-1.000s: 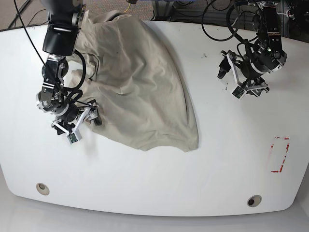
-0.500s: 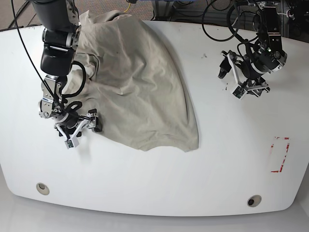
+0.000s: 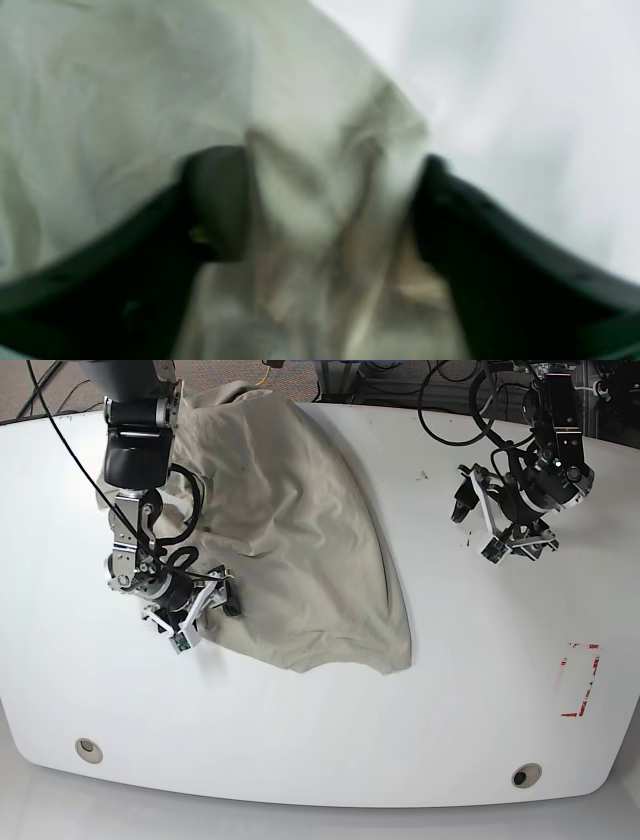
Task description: Layout the t-shirt on the table in an organized manner, then fold the t-shirt properly
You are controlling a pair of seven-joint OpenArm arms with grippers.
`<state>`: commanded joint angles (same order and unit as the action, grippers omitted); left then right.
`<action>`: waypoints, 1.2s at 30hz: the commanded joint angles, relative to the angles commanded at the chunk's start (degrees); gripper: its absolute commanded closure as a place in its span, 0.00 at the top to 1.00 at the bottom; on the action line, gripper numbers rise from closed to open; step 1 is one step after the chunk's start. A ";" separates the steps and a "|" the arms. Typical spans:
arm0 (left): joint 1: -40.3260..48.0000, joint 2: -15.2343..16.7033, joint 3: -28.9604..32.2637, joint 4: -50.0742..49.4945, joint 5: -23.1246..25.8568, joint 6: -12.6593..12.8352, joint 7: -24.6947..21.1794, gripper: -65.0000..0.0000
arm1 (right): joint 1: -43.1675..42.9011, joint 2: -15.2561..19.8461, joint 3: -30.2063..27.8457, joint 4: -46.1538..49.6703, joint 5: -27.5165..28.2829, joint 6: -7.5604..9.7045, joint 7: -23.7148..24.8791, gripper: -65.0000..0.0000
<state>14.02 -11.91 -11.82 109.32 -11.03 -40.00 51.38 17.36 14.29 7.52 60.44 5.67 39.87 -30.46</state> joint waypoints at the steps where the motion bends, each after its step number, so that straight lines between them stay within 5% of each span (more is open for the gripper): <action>1: 0.00 0.00 0.00 0.00 0.00 0.00 0.00 0.69 | 0.09 0.00 0.00 0.00 0.00 0.00 0.00 0.24; 2: 0.00 0.00 0.00 0.00 0.00 0.00 0.00 0.69 | 0.18 0.00 0.00 0.09 0.00 0.00 0.00 0.11; 4: 0.00 0.00 0.00 0.00 0.00 0.00 0.00 0.69 | 0.70 0.00 0.00 0.26 0.00 0.00 -0.18 0.00; 9: 0.00 0.00 0.09 0.00 0.00 0.00 0.00 0.69 | 3.60 0.09 0.00 3.25 -0.35 0.00 -3.69 0.00; 23: 0.26 0.88 3.96 -0.09 -0.09 0.00 0.00 0.69 | 12.40 -4.40 -2.11 30.33 -0.44 -0.09 -25.93 0.00; 28: 0.35 4.84 8.00 0.00 -0.97 0.00 0.00 0.69 | 14.77 -4.66 -6.68 31.65 -0.44 -0.44 -26.55 0.00; 36: 0.18 7.74 18.90 0.00 -11.34 0.00 0.00 0.69 | 18.37 -4.92 -10.64 26.73 -0.44 -0.53 -25.14 0.00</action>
<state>14.20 -4.18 7.08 109.32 -22.37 -40.00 51.38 35.74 9.36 -3.12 87.16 5.23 39.34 -55.60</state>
